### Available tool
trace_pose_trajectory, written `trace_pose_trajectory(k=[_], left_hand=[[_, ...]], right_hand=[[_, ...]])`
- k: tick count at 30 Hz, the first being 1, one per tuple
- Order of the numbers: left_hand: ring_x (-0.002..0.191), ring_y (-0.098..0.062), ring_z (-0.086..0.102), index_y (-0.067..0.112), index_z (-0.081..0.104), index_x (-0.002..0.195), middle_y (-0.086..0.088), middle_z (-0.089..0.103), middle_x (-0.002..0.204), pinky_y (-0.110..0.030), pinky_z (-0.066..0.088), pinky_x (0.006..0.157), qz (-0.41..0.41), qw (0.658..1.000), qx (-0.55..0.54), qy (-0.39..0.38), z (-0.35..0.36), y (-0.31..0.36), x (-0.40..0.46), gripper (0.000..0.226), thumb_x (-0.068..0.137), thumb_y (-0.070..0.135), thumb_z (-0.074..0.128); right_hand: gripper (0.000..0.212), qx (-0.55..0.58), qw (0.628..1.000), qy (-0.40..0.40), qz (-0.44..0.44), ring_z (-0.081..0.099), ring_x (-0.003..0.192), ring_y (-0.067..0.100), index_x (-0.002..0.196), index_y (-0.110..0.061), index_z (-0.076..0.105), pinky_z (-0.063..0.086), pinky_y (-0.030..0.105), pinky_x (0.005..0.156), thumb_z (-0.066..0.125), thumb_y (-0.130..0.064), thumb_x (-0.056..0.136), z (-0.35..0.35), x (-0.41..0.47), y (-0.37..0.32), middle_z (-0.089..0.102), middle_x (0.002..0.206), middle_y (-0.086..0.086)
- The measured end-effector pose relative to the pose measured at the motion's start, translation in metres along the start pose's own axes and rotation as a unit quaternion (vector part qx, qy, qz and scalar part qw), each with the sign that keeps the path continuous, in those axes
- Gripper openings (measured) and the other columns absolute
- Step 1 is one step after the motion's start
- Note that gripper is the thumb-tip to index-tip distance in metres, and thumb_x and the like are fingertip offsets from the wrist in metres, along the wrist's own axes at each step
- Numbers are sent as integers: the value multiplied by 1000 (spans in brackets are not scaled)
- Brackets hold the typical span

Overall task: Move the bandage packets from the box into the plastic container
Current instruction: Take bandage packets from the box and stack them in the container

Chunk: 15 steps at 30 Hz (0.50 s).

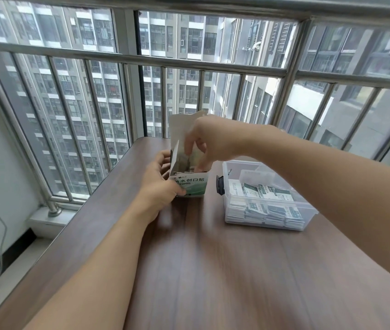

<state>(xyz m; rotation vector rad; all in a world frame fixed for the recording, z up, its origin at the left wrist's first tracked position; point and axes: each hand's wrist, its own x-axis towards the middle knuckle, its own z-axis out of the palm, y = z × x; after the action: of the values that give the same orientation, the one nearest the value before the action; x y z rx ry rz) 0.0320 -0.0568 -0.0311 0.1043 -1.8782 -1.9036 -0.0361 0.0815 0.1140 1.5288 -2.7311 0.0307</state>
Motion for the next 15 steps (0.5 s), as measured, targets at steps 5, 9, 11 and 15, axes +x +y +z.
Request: trace_pose_trajectory(k=[5,9,11,15], left_hand=[[85,-18,64,26,58,102,-11,67,97,-32,54,63,51,997,26,60,3,5,-3,64,49,-9,61],[89,-37,66,27,61,106,-19,70,99,-45,57,75,117,986,69,100,3,2,0,58,66,-11,76],[83,-23,66,25,62,108,-12,72,96,-36,56,76,126,984,84,97,6,1,1,57,68,-12,78],[84,-15,66,21,62,110,-10,72,97,-30,56,80,118,984,100,83,7,-1,1,62,66,-20,72]], right_hand=[[68,-57,995,82,-10,62,91,21,124,-28,60,56,41,77,93,-36,66,9,-10,-6,64,106,-6],[44,-101,991,86,-13,61,82,20,116,-28,67,52,34,69,87,-29,77,14,-18,-13,63,100,-7],[22,-110,991,73,5,50,63,13,83,-31,61,42,30,59,81,-21,82,17,-17,-12,56,82,-8],[23,-37,998,48,22,62,55,12,71,-33,68,53,30,54,82,-18,82,16,-12,-5,60,72,-12]])
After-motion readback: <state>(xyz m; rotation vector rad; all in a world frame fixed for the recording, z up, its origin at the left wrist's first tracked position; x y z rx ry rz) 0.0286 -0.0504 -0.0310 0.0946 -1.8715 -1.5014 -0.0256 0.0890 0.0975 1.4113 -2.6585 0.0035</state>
